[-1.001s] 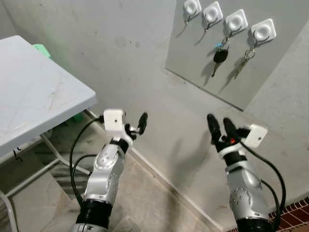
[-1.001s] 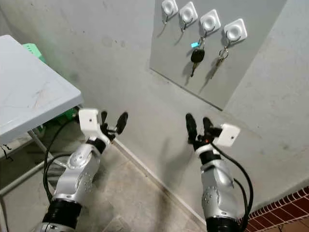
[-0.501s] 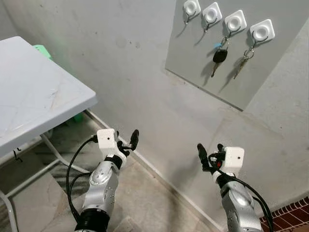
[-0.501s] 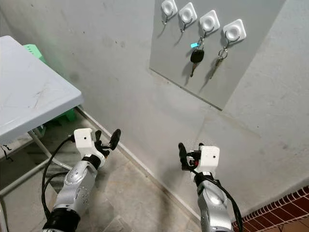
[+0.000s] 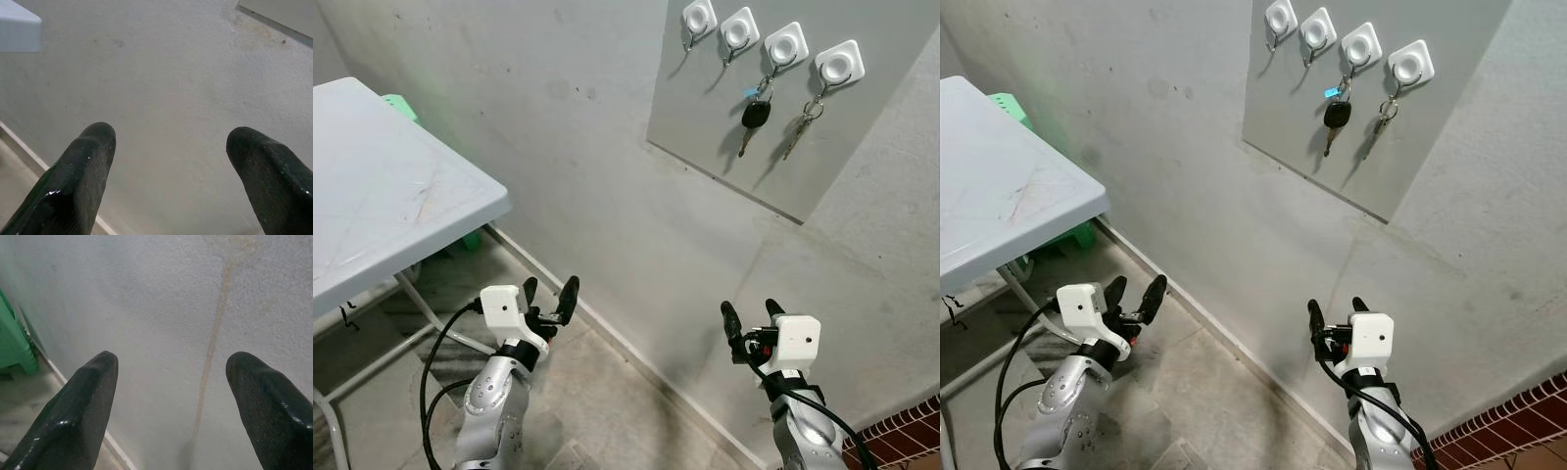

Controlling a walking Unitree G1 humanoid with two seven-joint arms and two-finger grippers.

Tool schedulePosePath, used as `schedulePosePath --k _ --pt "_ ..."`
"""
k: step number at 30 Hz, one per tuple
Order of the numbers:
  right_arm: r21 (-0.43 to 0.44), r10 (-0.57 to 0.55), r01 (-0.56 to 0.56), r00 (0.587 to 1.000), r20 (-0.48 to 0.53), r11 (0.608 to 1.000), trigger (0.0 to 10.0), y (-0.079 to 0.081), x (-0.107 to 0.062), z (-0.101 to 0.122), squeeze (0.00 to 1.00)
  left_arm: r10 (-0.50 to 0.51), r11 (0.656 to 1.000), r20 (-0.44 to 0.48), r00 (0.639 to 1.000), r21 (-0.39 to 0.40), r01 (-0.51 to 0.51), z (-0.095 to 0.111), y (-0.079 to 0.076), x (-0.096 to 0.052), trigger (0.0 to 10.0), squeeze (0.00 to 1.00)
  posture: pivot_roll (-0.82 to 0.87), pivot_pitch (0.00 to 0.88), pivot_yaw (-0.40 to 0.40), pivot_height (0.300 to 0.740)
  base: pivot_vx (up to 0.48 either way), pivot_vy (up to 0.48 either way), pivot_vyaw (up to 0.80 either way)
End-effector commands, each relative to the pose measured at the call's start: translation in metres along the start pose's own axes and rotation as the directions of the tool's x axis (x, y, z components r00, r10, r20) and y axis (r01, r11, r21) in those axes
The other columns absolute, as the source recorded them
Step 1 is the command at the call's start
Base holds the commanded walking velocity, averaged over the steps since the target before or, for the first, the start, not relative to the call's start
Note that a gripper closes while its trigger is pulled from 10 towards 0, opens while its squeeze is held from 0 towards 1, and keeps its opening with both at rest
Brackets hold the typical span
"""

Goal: Hang keys on a hook

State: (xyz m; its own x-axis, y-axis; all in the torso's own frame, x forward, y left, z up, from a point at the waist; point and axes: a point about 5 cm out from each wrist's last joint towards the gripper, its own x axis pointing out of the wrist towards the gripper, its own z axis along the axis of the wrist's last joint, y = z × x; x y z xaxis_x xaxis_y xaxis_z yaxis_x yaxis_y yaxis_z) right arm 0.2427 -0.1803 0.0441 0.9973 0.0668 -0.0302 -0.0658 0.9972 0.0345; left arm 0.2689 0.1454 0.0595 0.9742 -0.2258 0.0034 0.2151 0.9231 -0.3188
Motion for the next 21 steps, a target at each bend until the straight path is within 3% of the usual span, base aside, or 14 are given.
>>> schedulePosePath --k 1,6,21 --pt "-0.026 0.009 -0.009 1.0 0.014 1.0 10.0 -0.001 0.002 0.006 0.0 -0.004 1.0 0.012 1.0 0.017 0.004 0.006 -0.001 0.005 10.0 0.0 -0.01 0.0 -0.043 0.74 0.0 0.0 0.0" --pt "-0.054 0.019 -0.018 1.0 0.024 0.998 10.0 -0.002 0.011 0.012 0.0 0.015 0.999 0.031 0.999 0.049 -0.016 0.016 0.003 0.017 10.0 0.0 0.0 0.0 -0.047 0.74 0.0 0.0 0.0" --pt "-0.09 0.035 -0.032 0.999 0.036 0.995 10.0 -0.007 0.026 0.019 0.0 0.033 0.996 0.036 0.999 0.081 -0.036 0.024 0.007 0.033 10.0 0.0 0.0 0.0 -0.055 0.74 0.0 0.0 0.8"
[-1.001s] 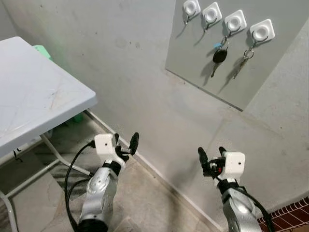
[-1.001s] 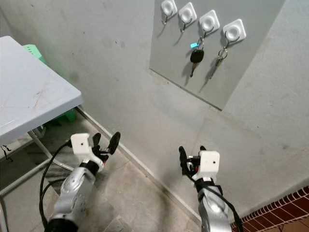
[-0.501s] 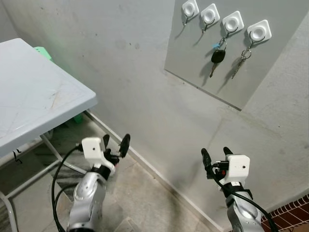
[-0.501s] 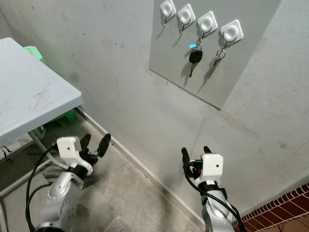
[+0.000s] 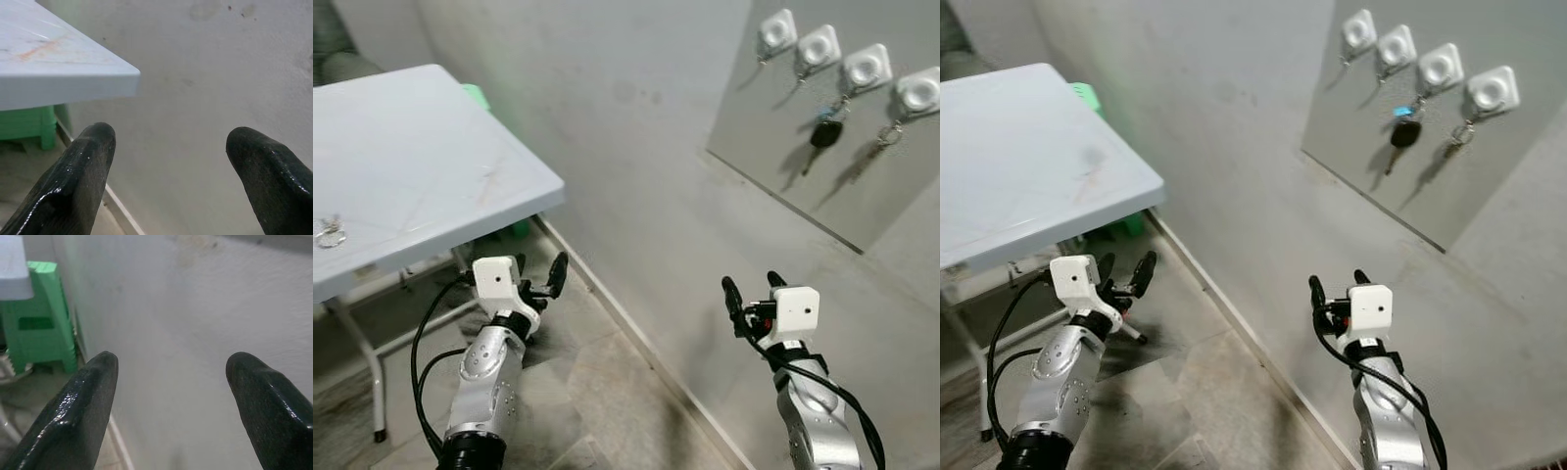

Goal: Hang keys on a hook

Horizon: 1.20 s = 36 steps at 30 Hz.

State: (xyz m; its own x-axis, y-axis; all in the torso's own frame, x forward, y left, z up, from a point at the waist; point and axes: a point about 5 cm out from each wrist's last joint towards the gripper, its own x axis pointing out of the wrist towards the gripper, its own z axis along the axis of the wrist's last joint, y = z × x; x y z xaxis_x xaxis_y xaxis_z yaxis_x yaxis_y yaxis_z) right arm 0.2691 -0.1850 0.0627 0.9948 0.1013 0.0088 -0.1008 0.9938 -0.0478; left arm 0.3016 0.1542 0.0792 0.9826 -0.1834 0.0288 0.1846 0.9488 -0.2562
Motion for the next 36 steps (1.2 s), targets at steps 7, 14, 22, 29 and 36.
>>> schedulePosePath --k 7,14,22,29,36 --pt "-0.006 0.011 -0.011 1.0 -0.007 1.0 10.0 0.0011 0.0009 -0.0019 0.0 0.0 1.0 -0.001 1.0 0.013 0.0 0.0003 -0.0032 0.005 10.0 0.0 0.0 0.0 -0.057 0.74 0.0 0.0 0.8" --pt "-0.008 0.019 -0.019 1.0 -0.012 1.0 10.0 0.0008 0.0002 -0.003 0.0 -0.003 1.0 -0.005 1.0 0.007 0.003 -0.0005 -0.005 0.0071 10.0 0.0 0.0 0.0 -0.058 0.74 0.0 0.0 0.8" --pt "-0.014 0.025 -0.025 1.0 -0.012 1.0 10.0 -0.0003 0.0004 -0.0031 0.0 -0.005 1.0 -0.009 1.0 0.006 0.005 -0.0021 -0.0062 0.0086 10.0 0.0 0.0 0.0 -0.061 0.74 0.0 0.032 0.8" --pt "-0.017 0.029 -0.029 1.0 -0.011 0.999 10.0 -0.0016 0.0009 -0.0027 0.0 0.003 1.0 -0.006 1.0 0.007 -0.003 -0.0028 -0.0062 0.0086 10.0 0.0 0.0 0.0 -0.065 0.74 0.0 0.34 0.8" --pt "-0.019 0.033 -0.034 0.999 -0.013 0.999 10.0 -0.0029 0.001 -0.0027 0.0 0.008 1.0 -0.003 1.0 0.015 -0.008 -0.0028 -0.0073 0.0086 10.0 0.0 0.0 0.0 -0.069 0.74 0.0 0.0 0.8"
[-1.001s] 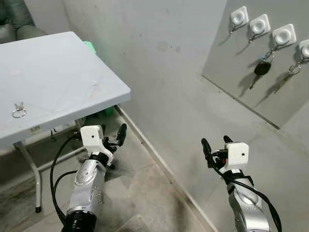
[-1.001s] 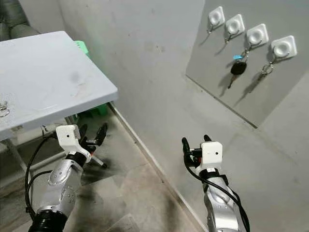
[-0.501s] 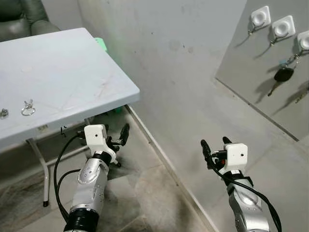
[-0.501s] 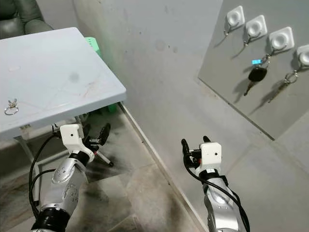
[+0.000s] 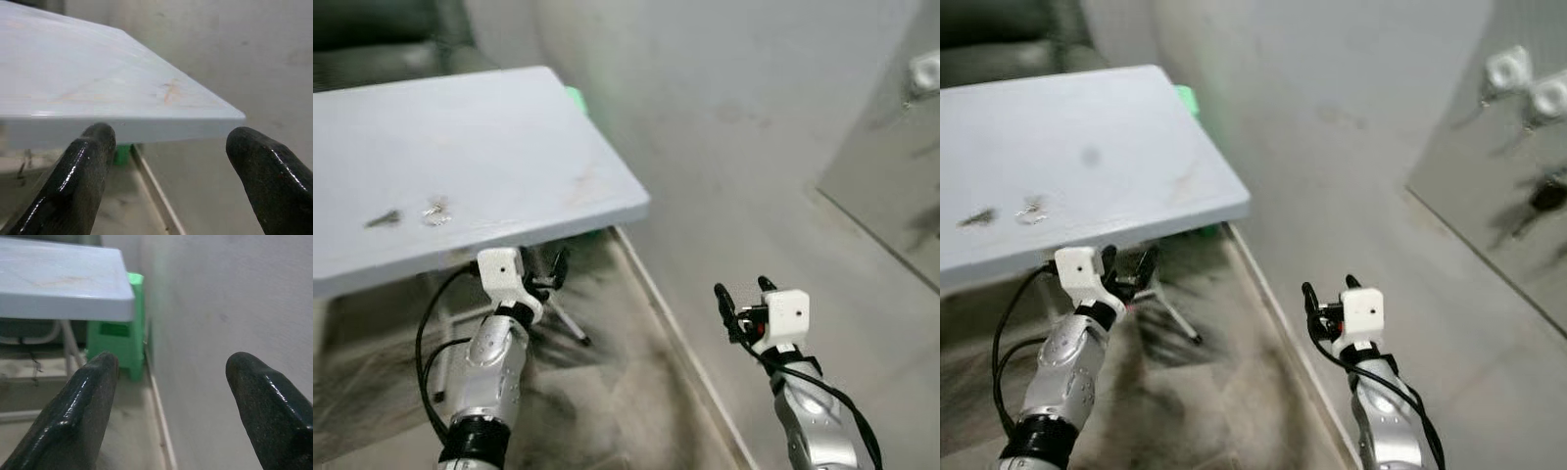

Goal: Hang keys on a hook

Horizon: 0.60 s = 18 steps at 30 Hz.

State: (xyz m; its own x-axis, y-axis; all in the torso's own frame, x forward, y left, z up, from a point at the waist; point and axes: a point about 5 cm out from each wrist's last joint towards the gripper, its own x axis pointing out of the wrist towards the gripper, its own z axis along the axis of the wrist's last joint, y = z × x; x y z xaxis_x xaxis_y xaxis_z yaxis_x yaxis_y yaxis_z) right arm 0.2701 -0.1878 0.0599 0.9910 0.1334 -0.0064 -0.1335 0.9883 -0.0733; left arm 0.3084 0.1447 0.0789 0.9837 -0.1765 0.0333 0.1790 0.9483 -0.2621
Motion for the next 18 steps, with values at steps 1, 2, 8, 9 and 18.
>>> schedulePosePath --k 1,2,8,9,18 --pt "0.006 0.0 0.0 1.0 0.0 1.0 10.0 -0.0001 0.0003 0.0002 0.0 0.003 1.0 -0.009 1.0 0.021 -0.003 -0.0002 0.0004 0.0002 10.0 0.0 0.0 0.0 -0.069 0.74 0.0 0.0 0.8" --pt "0.006 0.001 -0.001 1.0 0.001 1.0 10.0 -0.0001 0.0003 0.0002 0.0 0.003 1.0 -0.009 1.0 0.021 -0.003 -0.0002 0.0004 0.0002 10.0 0.0 0.0 0.0 -0.069 0.74 0.0 0.0 0.8" --pt "0.003 0.001 -0.001 1.0 0.003 1.0 10.0 -0.0013 0.0011 0.0011 0.0 0.016 1.0 -0.01 1.0 0.01 -0.016 -0.0009 0.0003 0.0006 10.0 0.0 0.0 0.0 -0.072 0.74 0.0 0.0 0.8" --pt "0.002 0.001 -0.001 1.0 0.003 1.0 10.0 -0.0017 0.0014 0.0013 0.0 0.023 1.0 -0.015 1.0 0.004 -0.023 -0.0015 0.0006 0.0009 10.0 0.0 0.0 0.0 -0.076 0.74 0.0 0.0 0.8" --pt "-0.001 0.001 -0.001 1.0 0.007 1.0 10.0 -0.0039 0.002 0.0028 0.0 0.039 0.999 -0.031 0.999 0.002 -0.039 -0.0033 0.0019 0.0016 10.0 0.0 0.0 0.0 -0.078 0.74 0.0 0.0 0.77"
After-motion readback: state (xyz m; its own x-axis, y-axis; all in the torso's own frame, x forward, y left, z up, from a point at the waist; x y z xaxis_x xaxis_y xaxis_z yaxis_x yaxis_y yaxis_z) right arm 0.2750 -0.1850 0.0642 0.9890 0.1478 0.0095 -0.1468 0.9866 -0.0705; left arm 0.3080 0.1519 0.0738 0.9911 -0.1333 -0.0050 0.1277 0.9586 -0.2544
